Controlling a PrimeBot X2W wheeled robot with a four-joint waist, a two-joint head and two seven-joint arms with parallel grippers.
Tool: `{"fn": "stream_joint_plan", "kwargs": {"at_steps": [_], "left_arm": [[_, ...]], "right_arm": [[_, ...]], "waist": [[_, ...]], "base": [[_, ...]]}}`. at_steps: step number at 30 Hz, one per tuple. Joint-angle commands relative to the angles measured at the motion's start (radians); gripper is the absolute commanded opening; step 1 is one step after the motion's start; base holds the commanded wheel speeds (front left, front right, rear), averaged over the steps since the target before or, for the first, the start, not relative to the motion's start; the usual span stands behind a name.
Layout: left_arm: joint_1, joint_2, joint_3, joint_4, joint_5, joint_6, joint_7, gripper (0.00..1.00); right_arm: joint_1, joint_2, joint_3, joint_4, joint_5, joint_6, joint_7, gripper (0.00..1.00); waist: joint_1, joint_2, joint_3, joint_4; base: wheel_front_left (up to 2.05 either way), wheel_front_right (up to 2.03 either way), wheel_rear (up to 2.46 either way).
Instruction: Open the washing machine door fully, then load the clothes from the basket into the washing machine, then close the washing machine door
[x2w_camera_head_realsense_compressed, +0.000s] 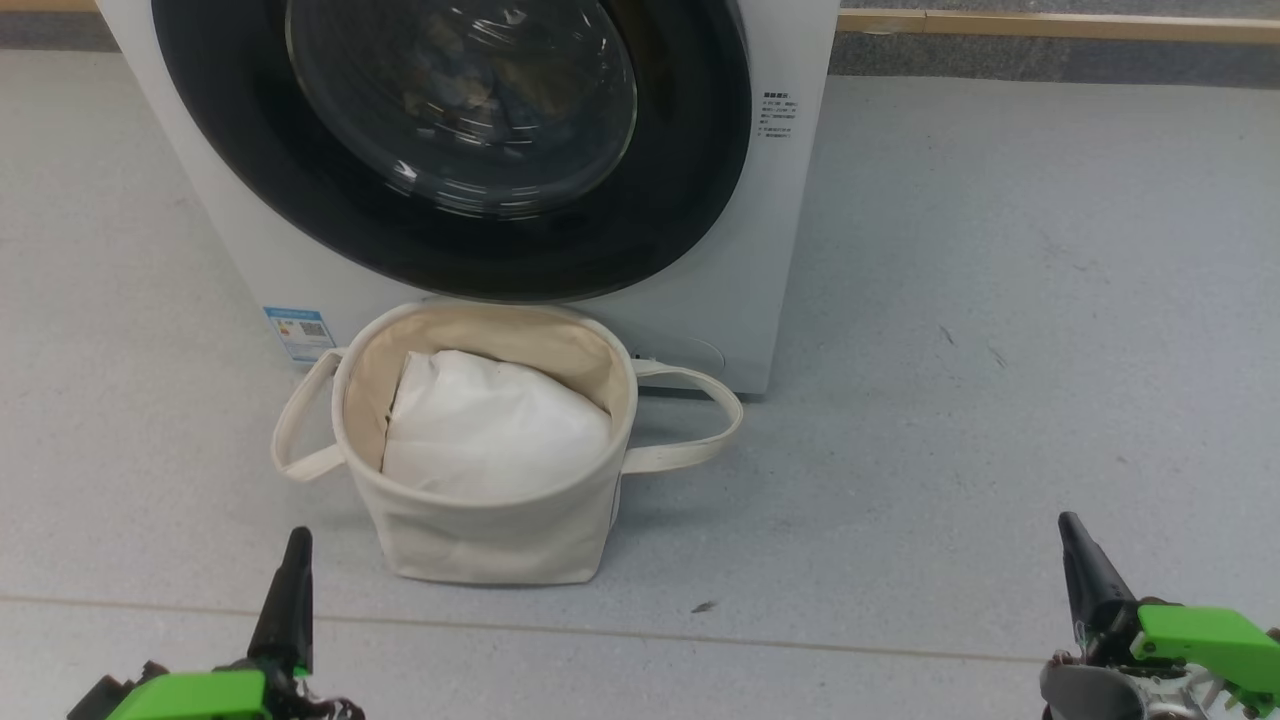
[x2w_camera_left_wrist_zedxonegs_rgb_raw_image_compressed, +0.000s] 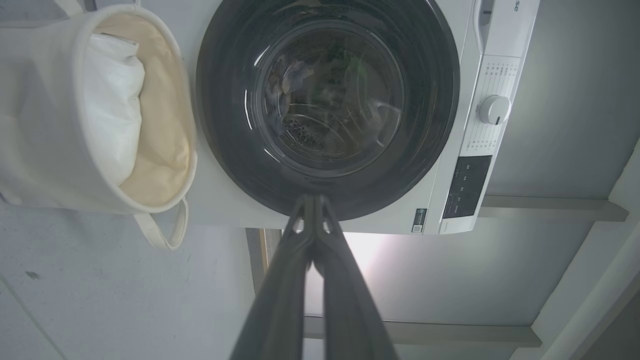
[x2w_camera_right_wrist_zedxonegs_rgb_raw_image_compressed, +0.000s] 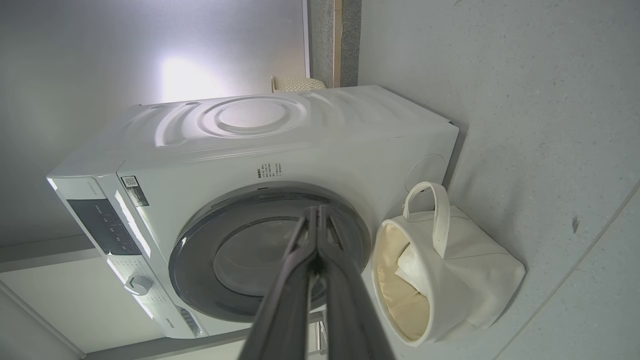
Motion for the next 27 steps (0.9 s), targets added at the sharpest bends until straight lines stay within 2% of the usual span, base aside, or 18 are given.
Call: {"fn": "stream_joint_plan", "kwargs": {"at_steps": [1, 27], "left_arm": [[-0.043, 0.007, 0.036, -0.037, 0.002, -0.007, 0.007, 0.00], [-0.043, 0.004, 0.041, -0.037, 0.006, -0.007, 0.011, 0.00]], "right_arm": [[-0.047, -0.013, 0.026, -0.031, 0.006, 0.000, 0.009, 0.00], [-0.047, -0.013, 0.026, -0.031, 0.006, 0.000, 0.008, 0.00]], "waist": [[0.0000, 0.0000, 0.000, 0.000], [0.0000, 0.0000, 0.000, 0.000]], "base": [[0.00, 0.00, 0.00], [0.00, 0.00, 0.00]]}}
